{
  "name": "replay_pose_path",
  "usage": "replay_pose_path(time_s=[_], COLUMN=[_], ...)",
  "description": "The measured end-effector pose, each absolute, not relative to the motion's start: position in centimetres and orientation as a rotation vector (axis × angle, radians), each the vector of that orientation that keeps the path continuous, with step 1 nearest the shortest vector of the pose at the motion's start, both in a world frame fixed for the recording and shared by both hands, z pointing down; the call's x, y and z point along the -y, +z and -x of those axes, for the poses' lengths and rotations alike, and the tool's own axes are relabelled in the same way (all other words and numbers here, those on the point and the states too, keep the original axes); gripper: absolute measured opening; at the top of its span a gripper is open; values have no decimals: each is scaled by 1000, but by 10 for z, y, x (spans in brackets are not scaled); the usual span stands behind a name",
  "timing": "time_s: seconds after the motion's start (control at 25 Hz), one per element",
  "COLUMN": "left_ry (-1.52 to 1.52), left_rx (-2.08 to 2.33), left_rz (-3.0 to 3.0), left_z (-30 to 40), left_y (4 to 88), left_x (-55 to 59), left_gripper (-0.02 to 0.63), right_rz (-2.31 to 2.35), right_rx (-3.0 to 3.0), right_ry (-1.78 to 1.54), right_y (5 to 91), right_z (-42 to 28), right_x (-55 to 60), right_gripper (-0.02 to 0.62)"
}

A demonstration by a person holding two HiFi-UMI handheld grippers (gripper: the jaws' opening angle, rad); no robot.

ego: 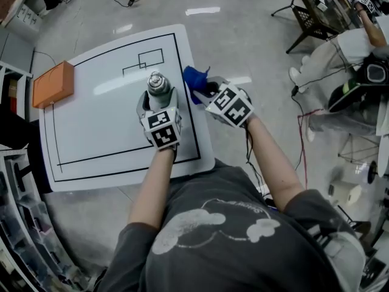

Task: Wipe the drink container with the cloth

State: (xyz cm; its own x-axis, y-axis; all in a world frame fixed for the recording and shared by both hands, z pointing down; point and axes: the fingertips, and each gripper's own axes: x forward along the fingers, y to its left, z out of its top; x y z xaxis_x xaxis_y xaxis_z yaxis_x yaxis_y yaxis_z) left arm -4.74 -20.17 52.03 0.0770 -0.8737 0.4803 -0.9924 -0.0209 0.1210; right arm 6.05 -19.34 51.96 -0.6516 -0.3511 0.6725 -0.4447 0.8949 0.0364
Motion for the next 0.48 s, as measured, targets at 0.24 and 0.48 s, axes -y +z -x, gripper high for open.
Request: replay_pose_path(time_s=[0.24,0.48], left_ry=[398,458], left_rx=[1815,1592], left_rz=[-1991,-2222], left_z=[48,45], left_y=[520,518], left_x=[203,199], left_gripper=[321,316], right_rz=[-569,-564], right_rx=[2342,2350], right_ry=[169,146], right_y=[519,505], right_z=[-66,-65], right_x=[192,198], right_gripper=[44,44])
